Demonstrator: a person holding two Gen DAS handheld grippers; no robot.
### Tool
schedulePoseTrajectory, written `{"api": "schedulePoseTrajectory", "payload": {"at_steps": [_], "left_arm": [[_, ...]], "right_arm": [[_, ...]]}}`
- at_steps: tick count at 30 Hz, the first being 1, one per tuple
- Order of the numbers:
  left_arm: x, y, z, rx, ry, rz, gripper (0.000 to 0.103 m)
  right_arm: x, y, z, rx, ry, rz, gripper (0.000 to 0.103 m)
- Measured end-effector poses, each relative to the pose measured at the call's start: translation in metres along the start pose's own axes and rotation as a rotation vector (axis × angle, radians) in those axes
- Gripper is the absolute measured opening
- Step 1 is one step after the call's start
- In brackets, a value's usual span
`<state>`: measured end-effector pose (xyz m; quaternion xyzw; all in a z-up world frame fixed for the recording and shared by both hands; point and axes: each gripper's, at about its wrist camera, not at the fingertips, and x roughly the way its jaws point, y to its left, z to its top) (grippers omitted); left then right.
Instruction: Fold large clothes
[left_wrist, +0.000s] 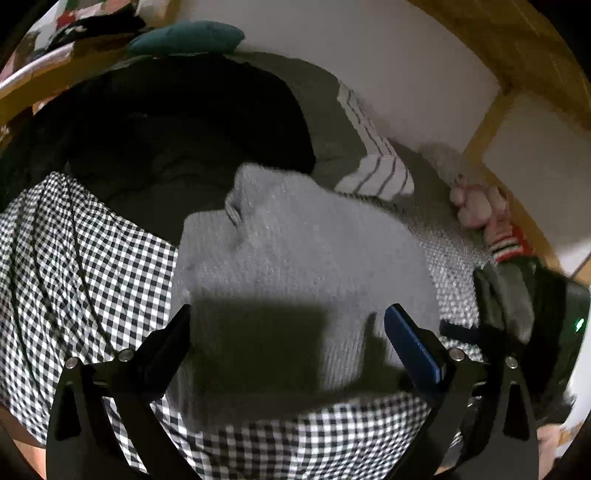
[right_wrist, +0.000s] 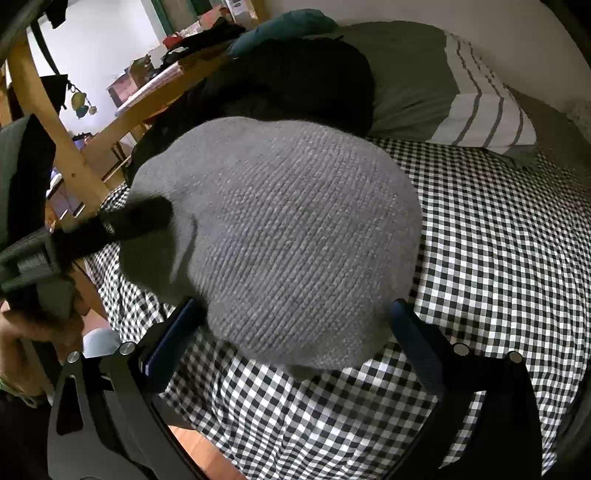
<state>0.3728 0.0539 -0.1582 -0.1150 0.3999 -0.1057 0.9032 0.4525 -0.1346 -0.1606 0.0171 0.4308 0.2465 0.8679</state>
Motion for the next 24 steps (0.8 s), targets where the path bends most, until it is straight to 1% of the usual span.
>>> {"api": "schedulePoseTrajectory", "payload": {"at_steps": [3, 7, 10, 13, 14, 16, 18, 21, 24], "left_arm": [[0.008, -0.001, -0.012, 0.013, 0.027, 0.029, 0.099], [0.008, -0.002, -0.018, 0.009, 0.023, 0.028, 0.099], [0.016, 0.001, -0.019, 0.016, 0.034, 0.024, 0.099], [0.025, 0.014, -0.022, -0.034, 0.071, -0.014, 0.099], [0.028, 0.018, -0.023, -0.049, 0.080, -0.028, 0.099], [0.033, 0.025, -0.026, -0.071, 0.091, -0.044, 0.099], [0.036, 0.028, -0.028, -0.061, 0.095, -0.030, 0.099], [0.040, 0.027, -0.032, -0.044, 0.097, -0.015, 0.099], [0.044, 0.027, -0.035, -0.043, 0.096, -0.015, 0.099]], "right_arm": [[-0.006, 0.003, -0.008, -0.026, 0.004, 0.007, 0.100], [-0.021, 0.000, -0.021, -0.043, 0.003, 0.031, 0.100], [-0.029, -0.016, -0.028, 0.006, 0.002, 0.089, 0.100], [-0.034, -0.044, -0.032, 0.113, -0.010, 0.181, 0.100], [-0.034, -0.052, -0.032, 0.147, -0.014, 0.198, 0.100], [-0.034, -0.065, -0.032, 0.209, -0.018, 0.212, 0.100], [-0.032, -0.076, -0.032, 0.253, -0.011, 0.222, 0.100], [-0.028, -0.083, -0.032, 0.288, -0.007, 0.229, 0.100], [-0.025, -0.082, -0.032, 0.310, -0.017, 0.263, 0.100]]}}
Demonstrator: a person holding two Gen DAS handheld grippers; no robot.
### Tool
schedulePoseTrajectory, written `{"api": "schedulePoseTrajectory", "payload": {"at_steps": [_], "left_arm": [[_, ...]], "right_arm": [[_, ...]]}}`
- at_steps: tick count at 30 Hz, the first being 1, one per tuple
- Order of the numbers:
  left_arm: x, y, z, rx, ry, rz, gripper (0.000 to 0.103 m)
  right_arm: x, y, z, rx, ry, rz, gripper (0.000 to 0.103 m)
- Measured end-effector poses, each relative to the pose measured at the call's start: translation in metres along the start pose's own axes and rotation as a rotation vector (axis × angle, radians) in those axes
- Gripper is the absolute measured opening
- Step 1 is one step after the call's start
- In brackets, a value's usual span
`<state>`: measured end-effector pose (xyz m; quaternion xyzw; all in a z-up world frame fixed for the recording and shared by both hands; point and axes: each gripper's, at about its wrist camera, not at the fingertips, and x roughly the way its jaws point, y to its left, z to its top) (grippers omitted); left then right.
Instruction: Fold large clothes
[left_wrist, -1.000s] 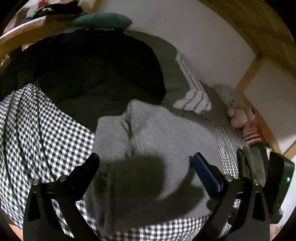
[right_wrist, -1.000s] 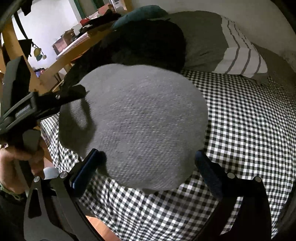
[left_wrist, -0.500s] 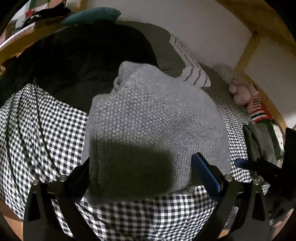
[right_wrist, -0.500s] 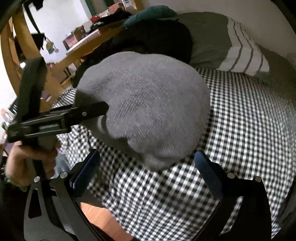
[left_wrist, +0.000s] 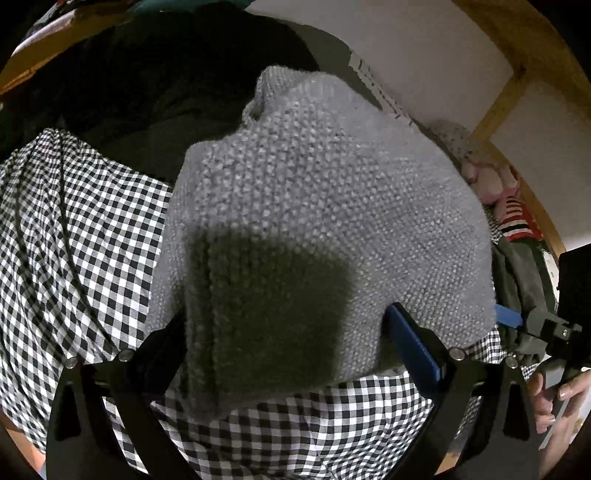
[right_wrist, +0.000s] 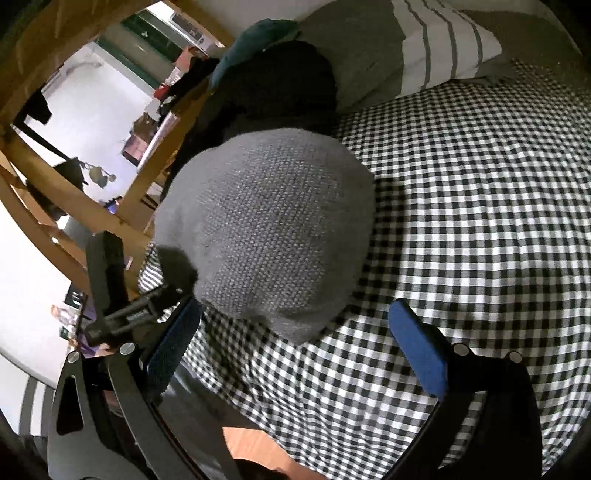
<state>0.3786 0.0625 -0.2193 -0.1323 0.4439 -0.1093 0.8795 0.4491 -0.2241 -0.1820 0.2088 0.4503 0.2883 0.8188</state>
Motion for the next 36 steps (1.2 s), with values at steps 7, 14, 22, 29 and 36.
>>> {"api": "schedulePoseTrajectory", "payload": {"at_steps": [7, 14, 22, 29, 36], "left_arm": [[0.003, 0.001, -0.005, 0.005, -0.007, -0.017, 0.099], [0.014, -0.004, -0.015, 0.027, 0.002, 0.014, 0.099], [0.030, -0.005, -0.016, 0.046, -0.001, 0.003, 0.099], [0.040, -0.005, -0.017, 0.053, 0.001, 0.005, 0.099], [0.040, 0.012, -0.022, 0.046, -0.010, 0.006, 0.099]], "right_arm": [[0.017, -0.028, 0.032, 0.180, -0.011, 0.146, 0.100], [0.083, -0.044, 0.071, 0.216, 0.168, 0.248, 0.101], [0.100, -0.066, 0.085, 0.266, 0.216, 0.342, 0.101], [0.107, -0.080, 0.075, 0.320, 0.206, 0.424, 0.102], [0.115, -0.062, 0.087, 0.279, 0.250, 0.366, 0.102]]}}
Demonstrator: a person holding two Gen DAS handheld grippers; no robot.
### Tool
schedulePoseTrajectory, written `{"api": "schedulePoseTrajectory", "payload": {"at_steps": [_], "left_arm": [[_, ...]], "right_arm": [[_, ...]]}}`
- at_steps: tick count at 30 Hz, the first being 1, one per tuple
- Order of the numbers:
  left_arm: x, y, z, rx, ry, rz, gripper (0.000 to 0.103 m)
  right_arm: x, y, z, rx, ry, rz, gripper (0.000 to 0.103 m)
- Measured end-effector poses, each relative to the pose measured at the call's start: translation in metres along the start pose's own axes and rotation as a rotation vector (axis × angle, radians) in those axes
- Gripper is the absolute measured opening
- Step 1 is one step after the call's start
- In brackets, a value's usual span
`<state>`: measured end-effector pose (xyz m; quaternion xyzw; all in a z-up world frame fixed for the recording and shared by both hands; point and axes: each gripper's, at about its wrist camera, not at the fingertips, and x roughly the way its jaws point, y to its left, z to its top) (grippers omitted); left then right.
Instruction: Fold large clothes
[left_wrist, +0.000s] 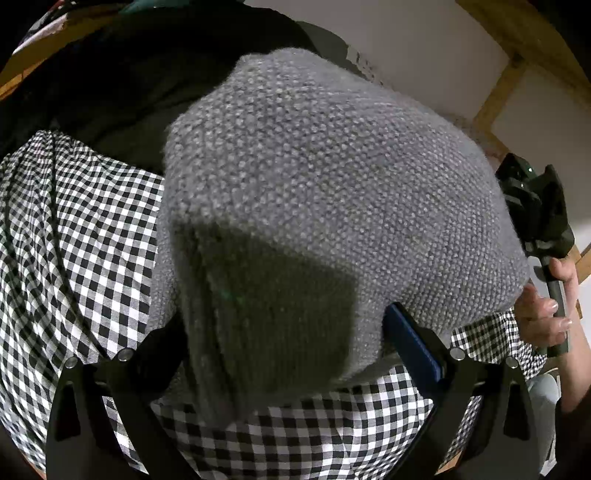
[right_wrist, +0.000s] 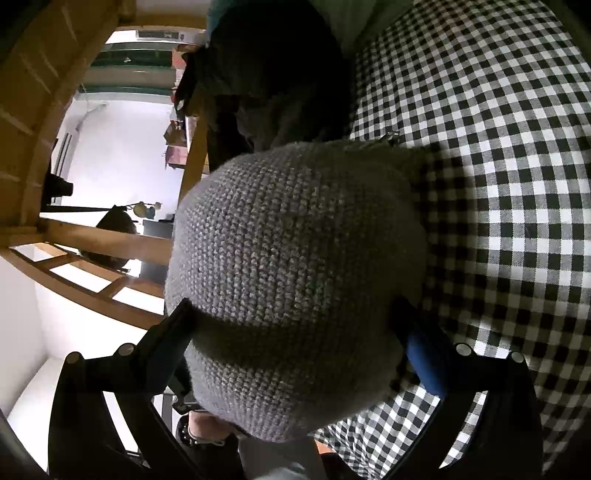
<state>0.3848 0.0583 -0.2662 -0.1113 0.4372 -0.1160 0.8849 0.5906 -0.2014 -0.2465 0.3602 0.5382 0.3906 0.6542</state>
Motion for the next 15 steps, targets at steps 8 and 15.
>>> {"api": "schedulePoseTrajectory", "payload": {"at_steps": [8, 15], "left_arm": [[-0.052, 0.023, -0.051, -0.370, -0.209, -0.119, 0.098], [-0.016, 0.032, -0.149, -1.079, -0.300, -0.628, 0.098]], "right_arm": [[-0.011, 0.022, -0.012, -0.030, -0.127, -0.037, 0.081], [-0.015, 0.011, -0.018, -0.002, -0.136, -0.024, 0.085]]}}
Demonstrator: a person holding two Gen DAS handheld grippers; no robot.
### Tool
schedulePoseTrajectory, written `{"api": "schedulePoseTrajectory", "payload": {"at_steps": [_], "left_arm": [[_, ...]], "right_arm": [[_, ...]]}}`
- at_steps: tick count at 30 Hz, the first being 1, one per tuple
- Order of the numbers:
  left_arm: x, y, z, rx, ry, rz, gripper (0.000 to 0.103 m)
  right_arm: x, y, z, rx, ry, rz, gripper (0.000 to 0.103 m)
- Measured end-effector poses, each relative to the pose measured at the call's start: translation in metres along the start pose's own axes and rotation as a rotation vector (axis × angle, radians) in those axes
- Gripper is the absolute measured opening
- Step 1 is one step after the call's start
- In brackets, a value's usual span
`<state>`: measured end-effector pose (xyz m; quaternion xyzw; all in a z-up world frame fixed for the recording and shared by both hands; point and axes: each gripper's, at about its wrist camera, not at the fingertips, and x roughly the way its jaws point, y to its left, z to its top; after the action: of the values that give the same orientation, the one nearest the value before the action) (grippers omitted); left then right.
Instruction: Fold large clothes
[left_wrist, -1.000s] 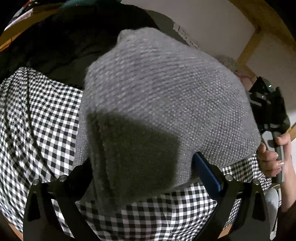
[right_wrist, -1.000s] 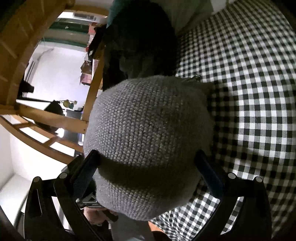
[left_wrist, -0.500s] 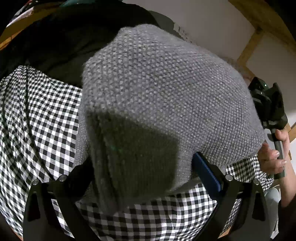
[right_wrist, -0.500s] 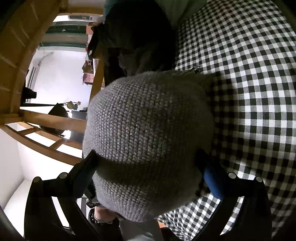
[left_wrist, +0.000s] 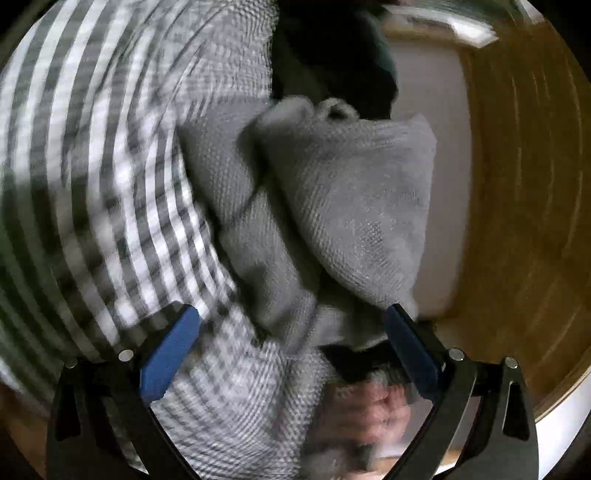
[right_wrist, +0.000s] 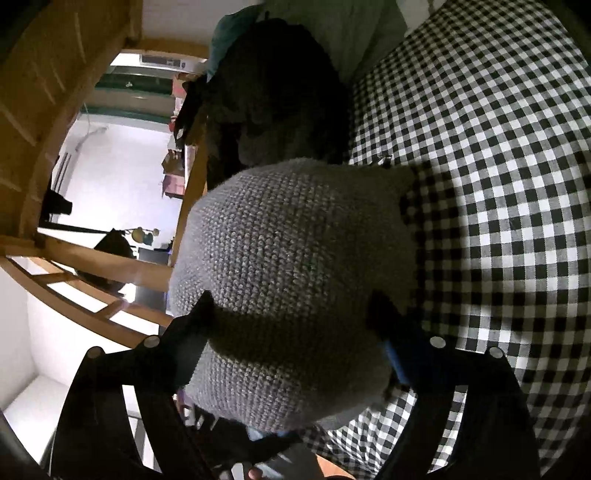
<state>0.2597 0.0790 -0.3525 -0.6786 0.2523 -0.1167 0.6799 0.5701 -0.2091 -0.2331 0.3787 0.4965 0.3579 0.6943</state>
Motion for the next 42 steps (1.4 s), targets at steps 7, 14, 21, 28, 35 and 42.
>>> {"api": "schedulePoseTrajectory", "payload": {"at_steps": [7, 14, 21, 28, 35, 42], "left_arm": [[0.016, -0.014, 0.023, -0.019, -0.118, -0.113, 0.098], [0.026, -0.018, 0.016, -0.067, -0.116, -0.025, 0.098], [0.033, 0.006, 0.021, -0.181, -0.094, -0.006, 0.098], [0.053, -0.024, 0.044, -0.134, -0.041, 0.033, 0.098], [0.079, -0.027, 0.076, -0.131, 0.142, 0.070, 0.075], [0.067, -0.027, 0.075, -0.035, 0.108, 0.029, 0.058]], "right_arm": [[0.001, 0.002, -0.007, -0.008, -0.003, -0.011, 0.086], [0.002, 0.003, -0.011, -0.002, 0.001, -0.013, 0.087], [0.001, 0.000, -0.013, -0.002, 0.000, -0.006, 0.088], [-0.002, -0.005, -0.015, 0.002, -0.001, 0.007, 0.088], [-0.004, -0.009, -0.021, 0.024, -0.030, 0.018, 0.087], [-0.007, -0.009, -0.043, 0.001, -0.047, 0.036, 0.101]]}}
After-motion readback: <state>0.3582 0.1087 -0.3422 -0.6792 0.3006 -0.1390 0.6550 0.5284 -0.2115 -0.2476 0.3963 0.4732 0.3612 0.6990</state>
